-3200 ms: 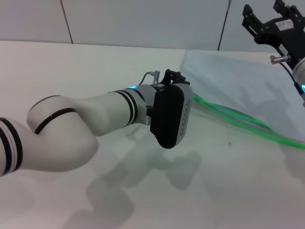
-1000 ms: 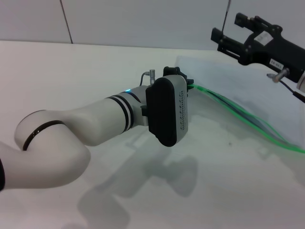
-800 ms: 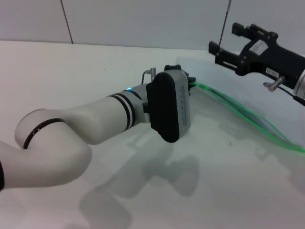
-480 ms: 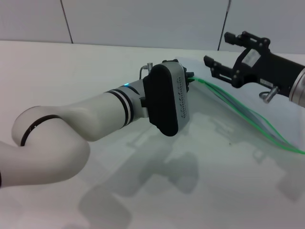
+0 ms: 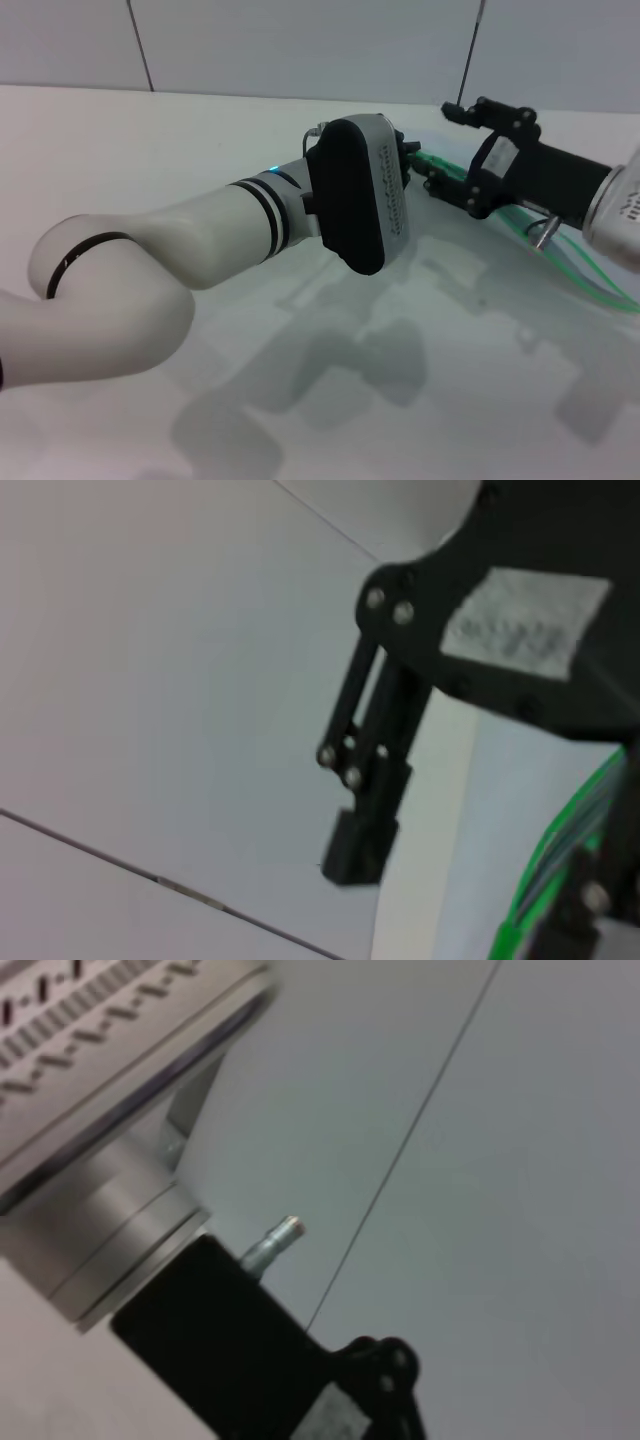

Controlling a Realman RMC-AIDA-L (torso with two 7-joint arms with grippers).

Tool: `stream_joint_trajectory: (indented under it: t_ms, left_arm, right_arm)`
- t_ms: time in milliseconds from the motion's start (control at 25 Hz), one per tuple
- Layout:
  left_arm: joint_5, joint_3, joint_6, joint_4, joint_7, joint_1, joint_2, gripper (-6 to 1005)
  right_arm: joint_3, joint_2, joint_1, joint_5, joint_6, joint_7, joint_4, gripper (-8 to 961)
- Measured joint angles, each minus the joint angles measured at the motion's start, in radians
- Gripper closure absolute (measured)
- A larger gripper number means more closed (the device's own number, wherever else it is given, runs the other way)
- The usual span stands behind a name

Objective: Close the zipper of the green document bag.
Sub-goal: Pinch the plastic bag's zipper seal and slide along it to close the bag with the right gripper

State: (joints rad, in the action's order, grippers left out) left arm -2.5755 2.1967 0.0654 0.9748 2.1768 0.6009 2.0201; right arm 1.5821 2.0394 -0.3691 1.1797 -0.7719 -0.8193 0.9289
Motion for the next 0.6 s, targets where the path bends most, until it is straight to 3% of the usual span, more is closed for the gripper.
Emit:
stream_joint_trajectory:
  t_ms: [600]
  left_arm:
    - [0.0, -0.002, -0.003, 0.027, 0.0, -0.002, 0.0, 973]
  right_arm:
    - [0.02, 0.001, -0.013, -0.001, 0.034, 0.02, -0.028, 363]
